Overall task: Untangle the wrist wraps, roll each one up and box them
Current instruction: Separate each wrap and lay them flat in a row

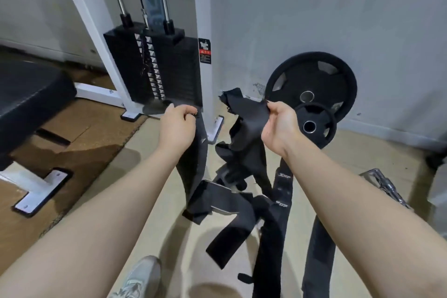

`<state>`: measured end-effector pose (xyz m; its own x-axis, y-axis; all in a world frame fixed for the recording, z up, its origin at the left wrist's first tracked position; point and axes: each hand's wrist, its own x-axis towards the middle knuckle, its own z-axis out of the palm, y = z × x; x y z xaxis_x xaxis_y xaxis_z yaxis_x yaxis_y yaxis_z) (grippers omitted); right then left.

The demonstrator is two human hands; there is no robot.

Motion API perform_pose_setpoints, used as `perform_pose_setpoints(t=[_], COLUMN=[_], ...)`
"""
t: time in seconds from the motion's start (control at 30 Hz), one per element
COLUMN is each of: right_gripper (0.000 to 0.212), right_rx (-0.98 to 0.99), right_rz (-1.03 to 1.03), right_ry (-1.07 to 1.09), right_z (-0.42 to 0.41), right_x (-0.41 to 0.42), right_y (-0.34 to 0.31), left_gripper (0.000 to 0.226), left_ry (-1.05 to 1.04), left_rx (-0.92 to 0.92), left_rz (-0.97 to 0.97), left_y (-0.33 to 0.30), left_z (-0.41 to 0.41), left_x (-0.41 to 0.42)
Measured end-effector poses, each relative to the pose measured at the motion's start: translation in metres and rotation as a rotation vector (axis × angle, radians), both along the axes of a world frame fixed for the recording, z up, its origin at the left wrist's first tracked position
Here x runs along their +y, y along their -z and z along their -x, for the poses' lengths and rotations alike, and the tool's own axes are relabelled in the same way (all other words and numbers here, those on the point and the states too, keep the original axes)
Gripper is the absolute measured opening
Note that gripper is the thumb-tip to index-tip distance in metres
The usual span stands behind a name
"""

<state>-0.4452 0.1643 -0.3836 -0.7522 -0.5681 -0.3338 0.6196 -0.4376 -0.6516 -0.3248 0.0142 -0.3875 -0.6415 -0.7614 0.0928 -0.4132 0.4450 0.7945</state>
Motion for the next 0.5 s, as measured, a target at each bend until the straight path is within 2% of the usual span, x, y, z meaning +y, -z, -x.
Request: perform_pose_setpoints(t=[0.07, 0.1, 0.17, 0.27, 0.33, 0.4, 0.43, 0.5], right_gripper=[0.028, 0.026, 0.028, 0.061, 0.077, 0.077, 0.074, 0.070], right_rx=[0.007, 0.031, 0.131, 0.309, 0.461, 0.583, 0.629, 0.720], right_rz=[0.005, -0.006, -0.060, -0.131, -0.237, -0.287, -0.299, -0.385], right_ry=[-0.017, -0.032, -0.068, -0.184, -0.285, -0.391, -0.467, -0.630], right_z=[-0.005, -0.009, -0.016, -0.029, -0.039, -0.050, -0.055, -0.066], right_x=[0.009, 0.013, 0.021, 0.024, 0.025, 0.025, 0.025, 0.022], right_y=[-0.007, -0.010, -0.014, -0.017, -0.022, -0.027, -0.029, -0.028], left_gripper=[0.038, 0.048, 0.067, 0.079, 0.073, 0.064, 0.056, 0.025], left_ry=[0.029, 0.033, 0.079, 0.132, 0.124, 0.104, 0.081, 0.047], left_rx=[-0.041, -0.049, -0.032, 0.059, 0.124, 0.156, 0.177, 0.221], left_rz=[-0.239, -0.387, -0.567, -0.741, -0.792, -0.833, -0.848, -0.817], left_y=[-0.011, -0.014, -0.016, -0.018, -0.026, -0.033, -0.034, -0.037], left_z=[-0.001, -0.002, -0.004, -0.005, -0.009, -0.015, -0.017, -0.022], left_x=[0.015, 0.022, 0.035, 0.040, 0.038, 0.033, 0.031, 0.027])
